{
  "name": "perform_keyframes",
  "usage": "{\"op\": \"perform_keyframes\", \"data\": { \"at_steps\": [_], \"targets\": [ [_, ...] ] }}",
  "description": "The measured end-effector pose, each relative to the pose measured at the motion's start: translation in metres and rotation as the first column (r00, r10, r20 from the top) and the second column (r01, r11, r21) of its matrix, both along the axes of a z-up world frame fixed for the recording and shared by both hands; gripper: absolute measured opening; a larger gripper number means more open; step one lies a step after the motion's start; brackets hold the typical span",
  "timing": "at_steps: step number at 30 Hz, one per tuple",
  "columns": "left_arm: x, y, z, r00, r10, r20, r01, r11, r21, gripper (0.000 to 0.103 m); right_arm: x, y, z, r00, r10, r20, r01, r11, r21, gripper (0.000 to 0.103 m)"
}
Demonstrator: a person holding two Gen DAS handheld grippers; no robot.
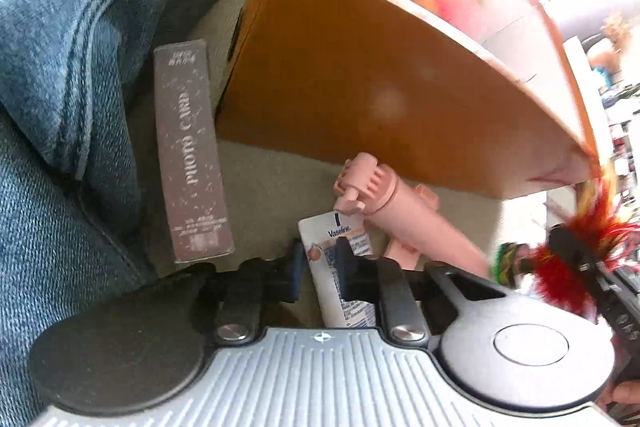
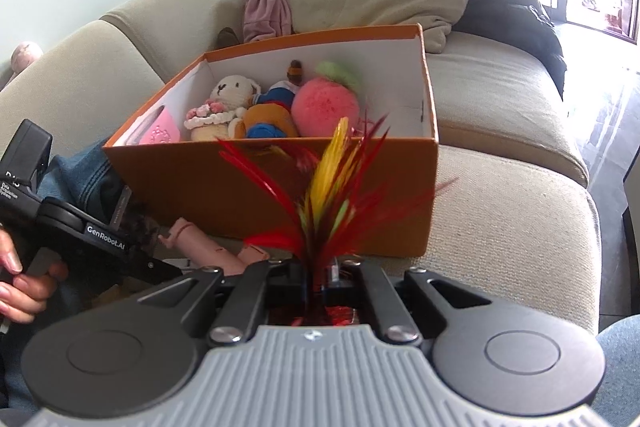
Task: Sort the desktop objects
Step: 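Carry the Vaseline tube with left and the feather toy with right over the box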
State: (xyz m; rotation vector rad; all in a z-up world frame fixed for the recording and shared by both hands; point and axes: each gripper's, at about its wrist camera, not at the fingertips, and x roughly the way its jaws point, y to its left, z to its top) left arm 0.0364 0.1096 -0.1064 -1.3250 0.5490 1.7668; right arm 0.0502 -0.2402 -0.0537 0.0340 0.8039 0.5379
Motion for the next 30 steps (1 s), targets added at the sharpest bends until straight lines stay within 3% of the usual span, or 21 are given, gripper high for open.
{"op": "perform_keyframes", "data": {
  "at_steps": [2,9,12,13,21,23,24,27,30],
  "targets": [
    [0.004,-0.002,0.007,1.0,-0.018,-0.004,0.019,0.999,0.032,0.009,-0.001,0.0,0.001,1.0,0.002,0.001,-0.002,1.0,-0.001,0.006],
    [0.026,-0.013,0.033,0.993,-0.098,-0.059,0.104,0.99,0.098,0.007,0.001,-0.003,0.016,1.0,0.007,-0.001,-0.007,0.999,0.032,0.005],
    [0.032,-0.023,0.047,0.992,-0.098,-0.078,0.108,0.985,0.133,0.007,0.001,-0.003,0.028,1.0,0.023,0.008,-0.023,0.998,0.051,0.005],
    [0.037,-0.025,0.052,0.992,-0.043,-0.121,0.06,0.988,0.145,0.007,0.0,-0.003,0.032,1.0,0.027,0.016,-0.028,0.998,0.053,0.005],
    [0.048,-0.028,0.117,0.975,-0.057,-0.214,0.113,0.959,0.261,0.007,0.009,-0.001,0.07,0.996,0.064,0.055,-0.07,0.991,0.116,0.005],
    [0.053,-0.028,0.132,0.971,-0.039,-0.237,0.109,0.951,0.288,0.006,0.015,0.0,0.079,0.995,0.073,0.064,-0.081,0.988,0.133,0.005],
    [0.057,-0.028,0.137,0.957,0.102,-0.272,-0.013,0.95,0.313,0.006,0.018,0.001,0.085,0.995,0.075,0.07,-0.084,0.986,0.142,0.005],
    [0.061,-0.018,0.157,0.948,0.096,-0.302,0.015,0.938,0.346,0.006,0.031,0.004,0.099,0.993,0.078,0.093,-0.091,0.985,0.15,0.005],
    [0.061,-0.007,0.172,0.92,0.145,-0.364,0.0,0.928,0.372,0.006,0.047,0.013,0.106,0.991,0.071,0.114,-0.083,0.991,0.106,0.005]
  ]
}}
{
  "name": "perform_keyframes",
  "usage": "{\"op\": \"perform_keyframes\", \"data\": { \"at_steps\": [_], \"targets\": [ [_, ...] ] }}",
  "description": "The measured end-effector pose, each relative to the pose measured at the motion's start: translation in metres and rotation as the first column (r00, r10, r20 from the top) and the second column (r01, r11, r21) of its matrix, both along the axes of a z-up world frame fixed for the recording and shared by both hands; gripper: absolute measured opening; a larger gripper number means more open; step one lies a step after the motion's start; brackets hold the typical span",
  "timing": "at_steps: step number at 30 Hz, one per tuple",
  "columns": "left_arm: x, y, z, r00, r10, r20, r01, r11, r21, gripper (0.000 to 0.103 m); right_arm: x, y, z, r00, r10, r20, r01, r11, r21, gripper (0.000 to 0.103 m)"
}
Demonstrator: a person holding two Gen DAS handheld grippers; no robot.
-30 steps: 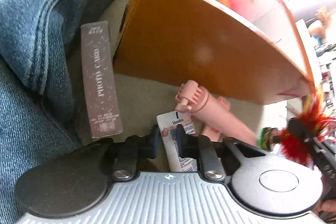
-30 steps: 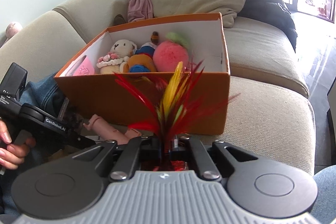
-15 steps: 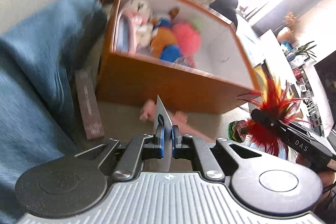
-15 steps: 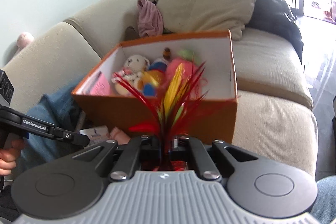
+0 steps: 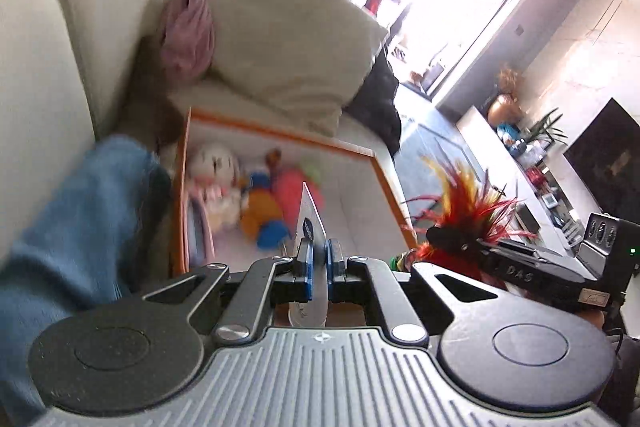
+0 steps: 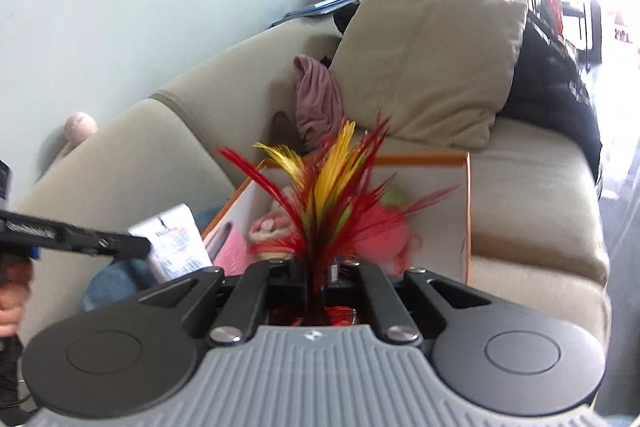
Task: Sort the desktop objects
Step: 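Carry the Vaseline tube with left and the feather toy with right over the box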
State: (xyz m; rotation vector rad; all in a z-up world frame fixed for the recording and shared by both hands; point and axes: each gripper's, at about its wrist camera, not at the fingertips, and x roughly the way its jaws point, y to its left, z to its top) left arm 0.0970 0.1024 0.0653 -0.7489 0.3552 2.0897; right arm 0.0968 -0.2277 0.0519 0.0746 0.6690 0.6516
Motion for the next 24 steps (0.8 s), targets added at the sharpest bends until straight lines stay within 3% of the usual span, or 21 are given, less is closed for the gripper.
{"op": "perform_keyframes", "data": {
  "at_steps": [1,6,7,12,13,17,24],
  "targets": [
    [0.0,0.003,0.004,0.995,0.093,-0.029,-0.092,0.996,0.021,0.006,0.007,0.002,0.001,1.0,-0.007,-0.001,0.007,1.0,-0.013,0.005],
    [-0.016,0.021,0.008,0.99,0.116,-0.084,-0.118,0.993,-0.01,0.006,0.056,0.017,-0.014,0.998,-0.051,-0.033,0.048,0.995,-0.091,0.005],
    [-0.021,0.024,0.005,0.981,0.172,-0.093,-0.174,0.985,-0.007,0.006,0.068,0.022,-0.02,0.997,-0.06,-0.04,0.056,0.992,-0.112,0.005],
    [-0.048,0.032,-0.01,0.967,0.24,-0.087,-0.244,0.969,-0.03,0.006,0.117,0.042,-0.049,0.992,-0.099,-0.073,0.081,0.972,-0.221,0.005],
    [-0.051,0.033,-0.012,0.952,0.29,-0.094,-0.293,0.956,-0.023,0.006,0.126,0.045,-0.055,0.991,-0.109,-0.077,0.087,0.966,-0.242,0.005],
    [-0.062,0.033,-0.016,0.94,0.324,-0.108,-0.329,0.944,-0.032,0.006,0.155,0.057,-0.078,0.985,-0.143,-0.098,0.107,0.947,-0.302,0.005],
    [-0.07,0.032,-0.025,0.924,0.344,-0.166,-0.358,0.931,-0.068,0.006,0.177,0.069,-0.098,0.983,-0.129,-0.133,0.083,0.949,-0.303,0.008]
  ]
}}
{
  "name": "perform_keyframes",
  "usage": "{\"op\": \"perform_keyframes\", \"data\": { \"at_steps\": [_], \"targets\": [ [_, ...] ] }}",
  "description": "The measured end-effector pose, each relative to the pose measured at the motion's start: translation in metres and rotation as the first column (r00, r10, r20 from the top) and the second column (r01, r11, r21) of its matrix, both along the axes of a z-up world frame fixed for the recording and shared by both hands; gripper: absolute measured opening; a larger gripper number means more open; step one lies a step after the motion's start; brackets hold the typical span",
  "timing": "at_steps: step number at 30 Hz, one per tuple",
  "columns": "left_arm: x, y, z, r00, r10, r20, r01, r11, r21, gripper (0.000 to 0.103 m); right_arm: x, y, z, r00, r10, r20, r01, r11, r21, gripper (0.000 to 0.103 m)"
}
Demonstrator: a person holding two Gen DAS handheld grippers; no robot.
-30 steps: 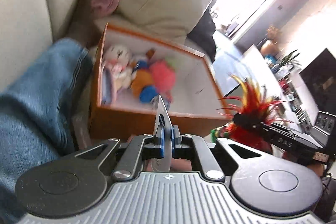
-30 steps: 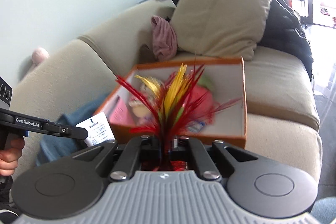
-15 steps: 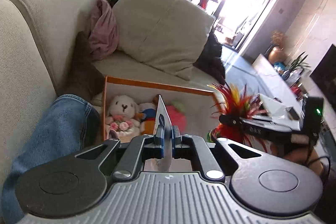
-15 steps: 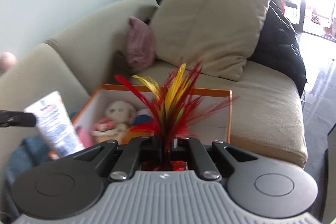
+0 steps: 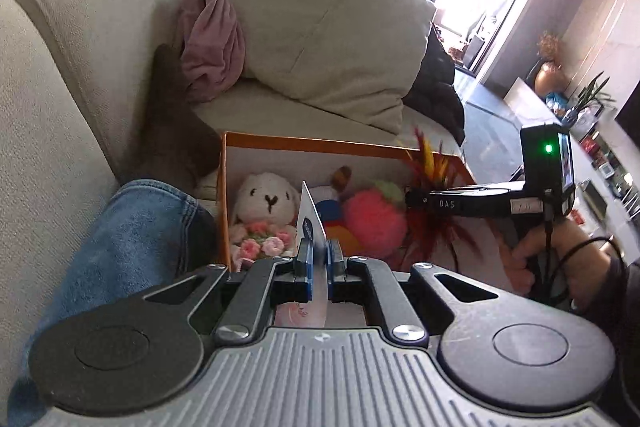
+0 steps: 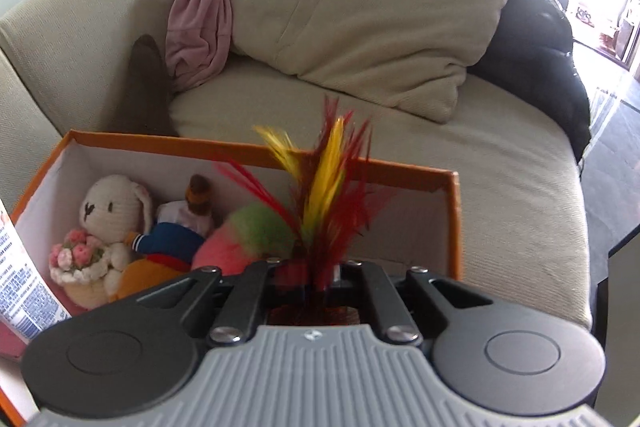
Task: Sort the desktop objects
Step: 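Carry the Vaseline tube with left and the feather toy with right over the box, then open the right gripper to drop the feather toy into the box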
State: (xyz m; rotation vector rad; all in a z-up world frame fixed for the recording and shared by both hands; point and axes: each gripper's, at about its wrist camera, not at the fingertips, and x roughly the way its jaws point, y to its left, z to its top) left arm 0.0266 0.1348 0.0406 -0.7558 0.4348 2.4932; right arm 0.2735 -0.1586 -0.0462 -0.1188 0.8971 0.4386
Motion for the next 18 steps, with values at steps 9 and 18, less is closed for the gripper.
{"op": "perform_keyframes", "data": {
  "at_steps": [9,18],
  "targets": [
    [0.016,0.005,-0.016,0.995,0.05,-0.085,-0.06,0.992,-0.112,0.006,-0.023,-0.004,0.013,0.997,0.013,0.083,-0.01,0.999,-0.038,0.027],
    [0.02,0.001,-0.036,0.978,0.138,-0.156,-0.166,0.969,-0.184,0.006,-0.073,0.022,0.03,0.977,0.177,0.119,-0.175,0.984,-0.026,0.03]
  ]
}}
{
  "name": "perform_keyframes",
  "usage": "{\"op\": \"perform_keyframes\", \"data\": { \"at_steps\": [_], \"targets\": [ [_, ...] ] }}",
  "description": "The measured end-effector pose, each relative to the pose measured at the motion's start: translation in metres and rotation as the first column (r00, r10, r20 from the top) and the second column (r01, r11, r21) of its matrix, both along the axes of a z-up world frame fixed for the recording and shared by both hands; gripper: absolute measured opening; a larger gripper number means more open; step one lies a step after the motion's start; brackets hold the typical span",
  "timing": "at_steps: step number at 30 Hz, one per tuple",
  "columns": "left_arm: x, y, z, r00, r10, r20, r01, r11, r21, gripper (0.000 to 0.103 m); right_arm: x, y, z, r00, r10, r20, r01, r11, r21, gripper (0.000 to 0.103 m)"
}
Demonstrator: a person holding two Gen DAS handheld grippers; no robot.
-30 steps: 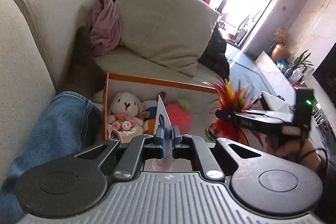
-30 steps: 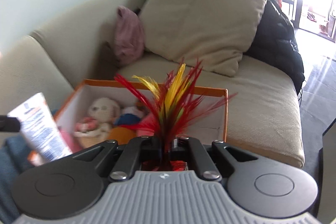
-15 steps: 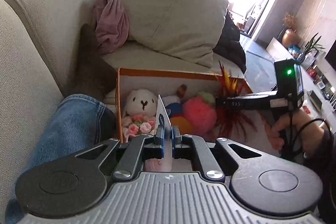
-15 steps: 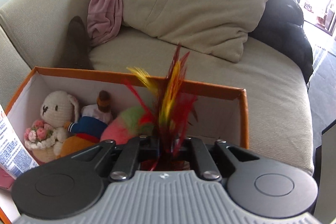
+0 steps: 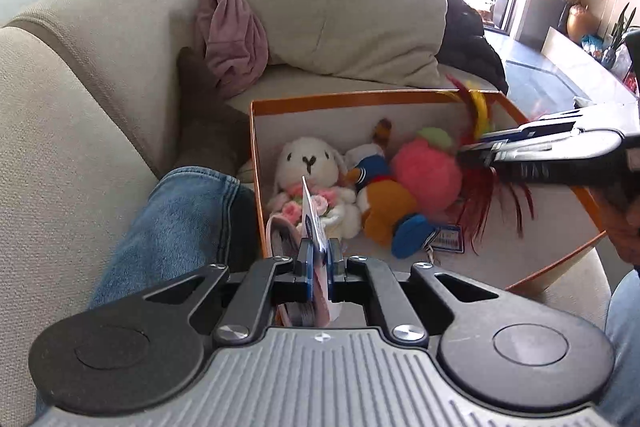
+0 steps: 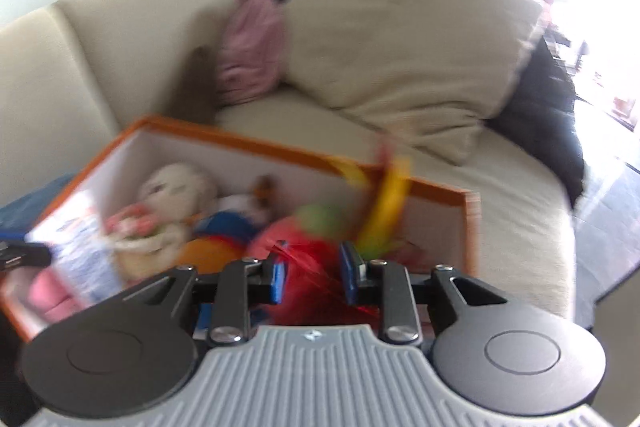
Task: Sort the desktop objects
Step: 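Open the right gripper to drop the feather toy into the box, then lower the Vaseline tube into the box and open the left gripper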
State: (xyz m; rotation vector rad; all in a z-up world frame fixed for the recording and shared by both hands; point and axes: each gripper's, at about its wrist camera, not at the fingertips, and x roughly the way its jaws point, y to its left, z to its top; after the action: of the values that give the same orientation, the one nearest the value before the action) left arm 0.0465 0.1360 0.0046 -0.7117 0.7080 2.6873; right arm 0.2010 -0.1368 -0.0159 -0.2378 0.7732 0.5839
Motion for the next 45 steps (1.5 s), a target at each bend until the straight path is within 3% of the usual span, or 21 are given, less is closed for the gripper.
{"op": "perform_keyframes", "data": {
  "at_steps": [1,6,10,15,16,22,25,29,35,45],
  "targets": [
    [0.002,0.0,-0.001,0.999,0.043,-0.015,-0.043,0.999,-0.002,0.006,-0.004,0.007,-0.001,0.999,0.041,-0.022,-0.041,0.999,-0.002,0.03],
    [0.01,0.001,-0.006,0.996,0.074,-0.042,-0.075,0.997,-0.032,0.006,-0.022,0.044,-0.019,0.972,0.185,-0.146,-0.189,0.982,-0.012,0.028],
    [0.013,-0.002,-0.006,0.992,0.122,-0.033,-0.123,0.992,-0.013,0.007,-0.025,0.064,-0.033,0.946,0.214,-0.245,-0.219,0.976,0.008,0.018],
    [0.012,-0.007,-0.005,0.994,0.113,-0.011,-0.113,0.994,0.016,0.007,-0.017,0.081,-0.04,0.913,0.225,-0.339,-0.228,0.973,0.034,0.015],
    [0.012,-0.008,-0.005,0.992,0.126,-0.016,-0.126,0.992,0.015,0.007,-0.017,0.085,-0.041,0.909,0.23,-0.348,-0.236,0.971,0.025,0.01],
    [0.012,-0.023,0.0,0.986,0.163,0.029,-0.165,0.982,0.094,0.007,-0.018,0.094,-0.044,0.901,0.248,-0.356,-0.258,0.966,0.02,0.009],
    [0.016,-0.024,0.001,0.983,0.182,0.019,-0.183,0.978,0.095,0.008,-0.02,0.094,-0.044,0.904,0.247,-0.35,-0.259,0.966,0.01,0.009],
    [0.022,-0.026,0.007,0.983,0.181,0.014,-0.181,0.975,0.128,0.021,-0.024,0.094,-0.042,0.906,0.244,-0.347,-0.259,0.966,0.003,0.009],
    [0.033,-0.032,0.015,0.966,0.257,0.019,-0.257,0.953,0.159,0.027,-0.03,0.092,-0.039,0.922,0.22,-0.318,-0.243,0.969,-0.036,0.01],
    [0.045,-0.041,0.023,0.947,0.321,0.035,-0.321,0.925,0.203,0.028,-0.042,0.085,-0.031,0.943,0.2,-0.265,-0.226,0.972,-0.069,0.012]
  ]
}}
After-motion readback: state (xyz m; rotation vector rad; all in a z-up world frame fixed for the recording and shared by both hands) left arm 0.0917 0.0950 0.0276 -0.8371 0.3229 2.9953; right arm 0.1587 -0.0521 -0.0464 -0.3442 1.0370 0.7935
